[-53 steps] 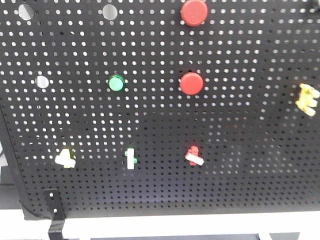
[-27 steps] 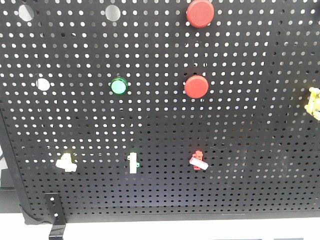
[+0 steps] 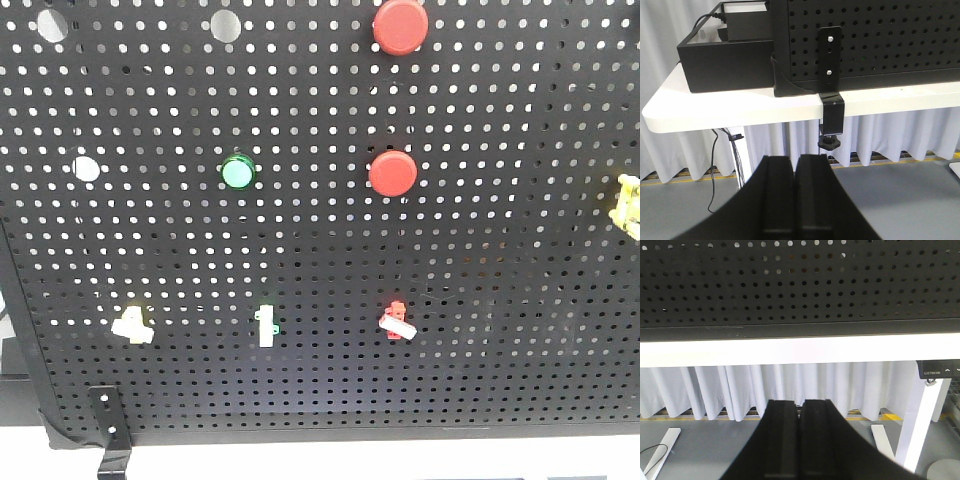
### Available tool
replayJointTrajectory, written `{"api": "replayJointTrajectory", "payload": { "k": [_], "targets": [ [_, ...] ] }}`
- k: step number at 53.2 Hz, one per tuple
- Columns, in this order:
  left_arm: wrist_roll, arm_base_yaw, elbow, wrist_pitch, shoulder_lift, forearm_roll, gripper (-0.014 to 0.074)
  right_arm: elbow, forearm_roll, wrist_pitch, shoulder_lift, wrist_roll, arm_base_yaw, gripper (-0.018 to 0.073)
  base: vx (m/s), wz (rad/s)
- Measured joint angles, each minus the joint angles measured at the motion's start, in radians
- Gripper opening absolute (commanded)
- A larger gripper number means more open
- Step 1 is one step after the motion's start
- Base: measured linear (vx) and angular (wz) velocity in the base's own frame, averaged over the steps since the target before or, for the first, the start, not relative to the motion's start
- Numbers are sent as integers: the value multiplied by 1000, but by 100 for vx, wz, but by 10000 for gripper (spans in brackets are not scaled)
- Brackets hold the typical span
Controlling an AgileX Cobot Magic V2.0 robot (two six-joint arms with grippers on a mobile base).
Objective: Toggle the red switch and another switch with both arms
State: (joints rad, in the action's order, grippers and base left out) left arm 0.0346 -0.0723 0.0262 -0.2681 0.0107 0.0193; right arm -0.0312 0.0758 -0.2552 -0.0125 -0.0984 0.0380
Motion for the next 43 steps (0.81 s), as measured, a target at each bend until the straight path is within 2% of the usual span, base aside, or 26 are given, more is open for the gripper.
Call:
{"api": "replayJointTrajectory", "payload": {
  "k": [10,23,31,43],
  "targets": [
    [-12,0,0,9,0,-1,3,0,4,49,0,0,0,-6,0,0],
    [-43,0,0,125,0,-1,3,0,5,215,0,0,0,-6,0,0],
    [-57,0,0,268,0,-1,3,2,5,326,0,0,0,-6,0,0],
    [-60,0,-9,612,0,-1,3,149,5,282,4,0,0,-6,0,0]
  ]
}}
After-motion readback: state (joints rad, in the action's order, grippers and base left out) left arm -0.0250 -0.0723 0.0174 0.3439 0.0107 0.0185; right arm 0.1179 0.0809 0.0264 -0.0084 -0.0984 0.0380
